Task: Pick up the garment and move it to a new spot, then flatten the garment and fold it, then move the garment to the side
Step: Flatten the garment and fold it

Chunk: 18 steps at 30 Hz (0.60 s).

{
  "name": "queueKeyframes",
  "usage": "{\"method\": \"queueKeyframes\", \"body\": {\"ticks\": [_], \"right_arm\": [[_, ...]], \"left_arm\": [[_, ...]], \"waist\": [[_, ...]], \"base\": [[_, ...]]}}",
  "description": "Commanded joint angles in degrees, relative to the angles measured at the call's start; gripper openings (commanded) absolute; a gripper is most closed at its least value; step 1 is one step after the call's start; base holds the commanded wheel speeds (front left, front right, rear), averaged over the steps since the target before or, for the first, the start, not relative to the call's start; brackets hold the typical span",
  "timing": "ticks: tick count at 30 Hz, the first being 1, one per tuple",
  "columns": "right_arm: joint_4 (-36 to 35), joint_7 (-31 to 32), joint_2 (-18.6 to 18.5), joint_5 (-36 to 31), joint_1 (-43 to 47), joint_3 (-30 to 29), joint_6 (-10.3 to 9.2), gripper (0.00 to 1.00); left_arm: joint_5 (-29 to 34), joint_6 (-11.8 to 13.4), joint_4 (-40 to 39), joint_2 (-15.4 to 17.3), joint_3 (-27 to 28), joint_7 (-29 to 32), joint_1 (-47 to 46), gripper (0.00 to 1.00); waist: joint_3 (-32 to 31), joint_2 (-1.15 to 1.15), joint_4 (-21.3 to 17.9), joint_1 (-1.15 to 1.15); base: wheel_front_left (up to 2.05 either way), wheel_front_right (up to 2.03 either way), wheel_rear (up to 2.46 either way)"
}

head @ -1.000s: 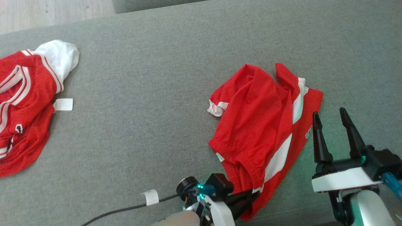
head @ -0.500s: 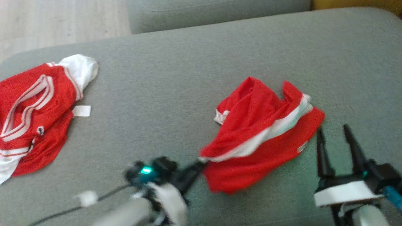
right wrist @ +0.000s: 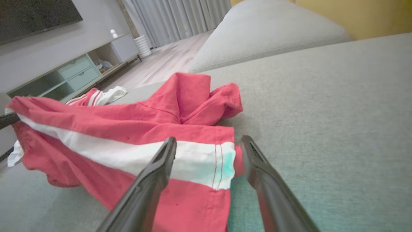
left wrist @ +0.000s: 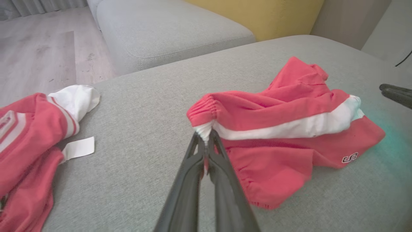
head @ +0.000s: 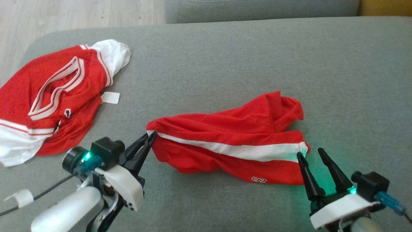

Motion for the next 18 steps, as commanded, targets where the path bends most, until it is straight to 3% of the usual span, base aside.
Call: {"method": "queueKeyframes", "body": {"ticks": [1, 9, 18], "right_arm": [[-0.54, -0.31, -1.83, 0.95, -2.23, 2.08, 0.39, 1.0], [3.48, -0.31, -5.36, 6.71, -5.42, 9.04, 0.39, 1.0], [6.48, -0.31, -6.2, 10.07, -8.42, 12.69, 0.39, 1.0]], "left_arm": [[-0.35, 0.51, -1.47, 2.27, 3.47, -0.11, -3.67, 0.0], [-0.44, 0.74, -0.93, 1.89, 3.56, -0.15, -4.17, 0.0], [-0.41, 0.4, 0.04, 0.3, 3.13, -0.84, -4.6, 0.0]], "waist": [[0.52, 0.0, 0.64, 0.0], [1.44, 0.0, 1.59, 0.0], [2.4, 0.0, 2.49, 0.0]], "base": [[0.0, 0.0, 0.0], [0.0, 0.0, 0.0], [0.0, 0.0, 0.0]]}}
